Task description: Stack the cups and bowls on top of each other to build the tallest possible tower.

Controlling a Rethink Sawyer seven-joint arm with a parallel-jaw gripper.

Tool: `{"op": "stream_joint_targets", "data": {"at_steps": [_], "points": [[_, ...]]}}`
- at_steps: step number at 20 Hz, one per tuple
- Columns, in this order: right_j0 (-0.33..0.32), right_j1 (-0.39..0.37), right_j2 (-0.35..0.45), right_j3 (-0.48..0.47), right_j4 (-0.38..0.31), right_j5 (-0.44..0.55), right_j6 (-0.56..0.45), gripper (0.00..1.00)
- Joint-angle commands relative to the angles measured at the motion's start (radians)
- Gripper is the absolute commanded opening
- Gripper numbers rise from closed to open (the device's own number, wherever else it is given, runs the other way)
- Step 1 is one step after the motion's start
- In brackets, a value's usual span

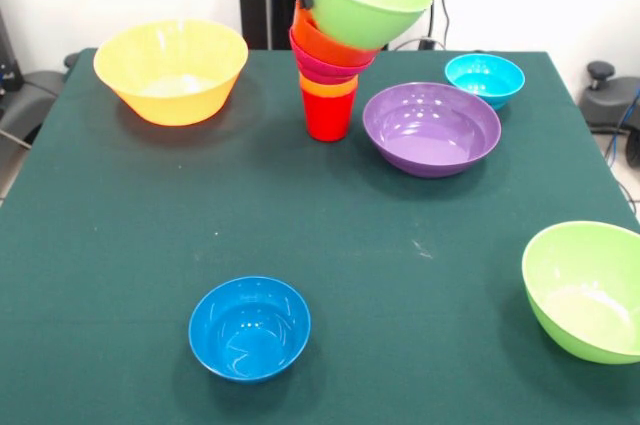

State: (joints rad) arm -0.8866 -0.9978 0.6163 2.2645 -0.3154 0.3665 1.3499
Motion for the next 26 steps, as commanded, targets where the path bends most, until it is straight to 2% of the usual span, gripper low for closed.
{"op": "stream_joint_targets", "data": {"at_steps": [1, 9, 26], "points": [[0.035, 0.041, -0.06, -0.083, -0.115, 0.095, 0.015, 0.0], [0.017, 0.031, -0.062, -0.084, -0.138, 0.141, -0.003, 0.0], [0.007, 0.035, -0.057, -0.02, -0.124, 0.116, 0.026, 0.0]]}}
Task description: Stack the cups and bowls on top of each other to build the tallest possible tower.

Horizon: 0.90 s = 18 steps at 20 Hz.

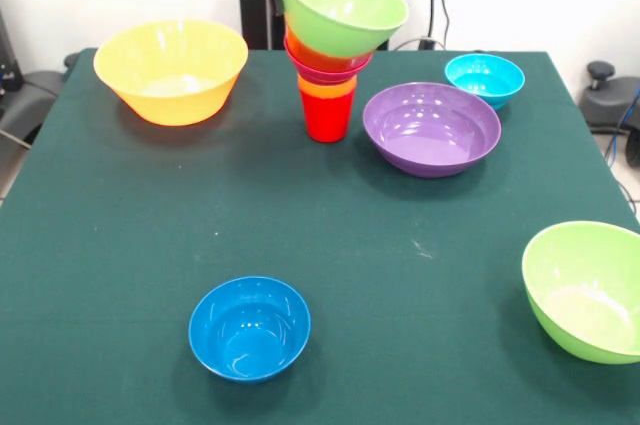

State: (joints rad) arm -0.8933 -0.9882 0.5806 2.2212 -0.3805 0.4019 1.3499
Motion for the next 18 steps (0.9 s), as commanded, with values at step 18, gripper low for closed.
{"op": "stream_joint_targets", "data": {"at_steps": [18], "points": [[0.032, 0.022, -0.056, 0.059, -0.063, 0.055, 0.062, 0.0]]}}
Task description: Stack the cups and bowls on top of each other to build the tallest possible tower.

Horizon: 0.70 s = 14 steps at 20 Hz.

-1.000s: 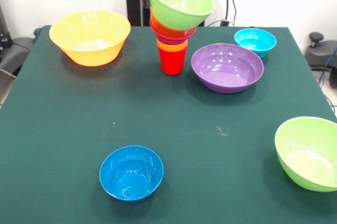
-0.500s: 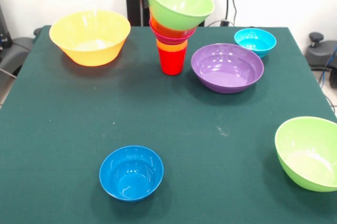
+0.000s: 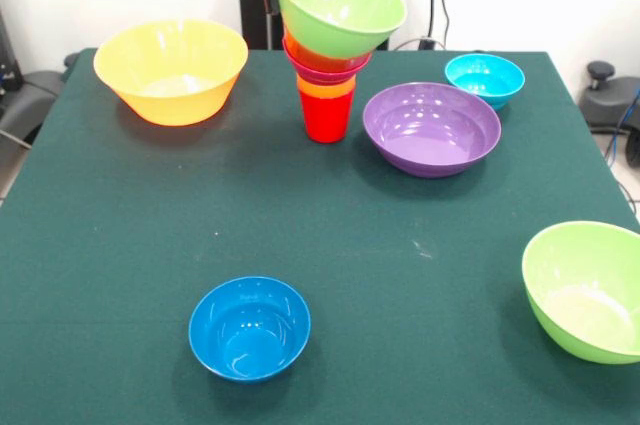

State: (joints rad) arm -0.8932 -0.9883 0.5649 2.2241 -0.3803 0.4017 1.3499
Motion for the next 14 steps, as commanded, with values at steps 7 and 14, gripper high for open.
{"op": "stream_joint_targets", "data": {"at_steps": [7, 14], "points": [[0.036, 0.025, -0.04, 0.067, -0.061, 0.038, 0.071, 0.0], [0.035, 0.012, -0.041, 0.084, -0.07, 0.013, 0.075, 0.0]]}}
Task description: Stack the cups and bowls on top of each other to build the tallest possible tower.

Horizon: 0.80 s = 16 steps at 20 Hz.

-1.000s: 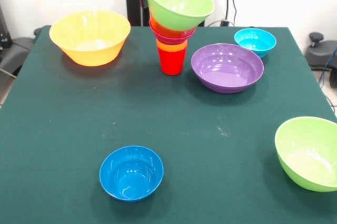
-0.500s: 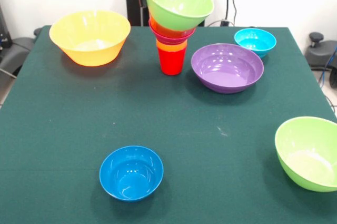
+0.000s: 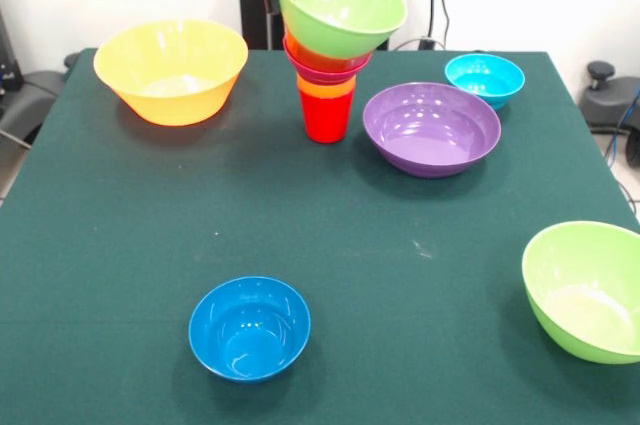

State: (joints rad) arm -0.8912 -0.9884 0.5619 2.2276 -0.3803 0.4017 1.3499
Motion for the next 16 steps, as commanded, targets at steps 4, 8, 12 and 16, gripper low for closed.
{"op": "stream_joint_targets", "data": {"at_steps": [4, 8, 12, 16], "points": [[0.037, 0.019, -0.046, 0.082, -0.082, 0.005, 0.078, 0.0], [0.041, 0.022, -0.056, 0.087, -0.093, -0.005, 0.081, 0.0], [0.045, 0.025, -0.064, 0.087, -0.098, -0.009, 0.08, 0.0], [0.05, 0.031, -0.071, 0.084, -0.104, -0.014, 0.081, 0.0]]}}
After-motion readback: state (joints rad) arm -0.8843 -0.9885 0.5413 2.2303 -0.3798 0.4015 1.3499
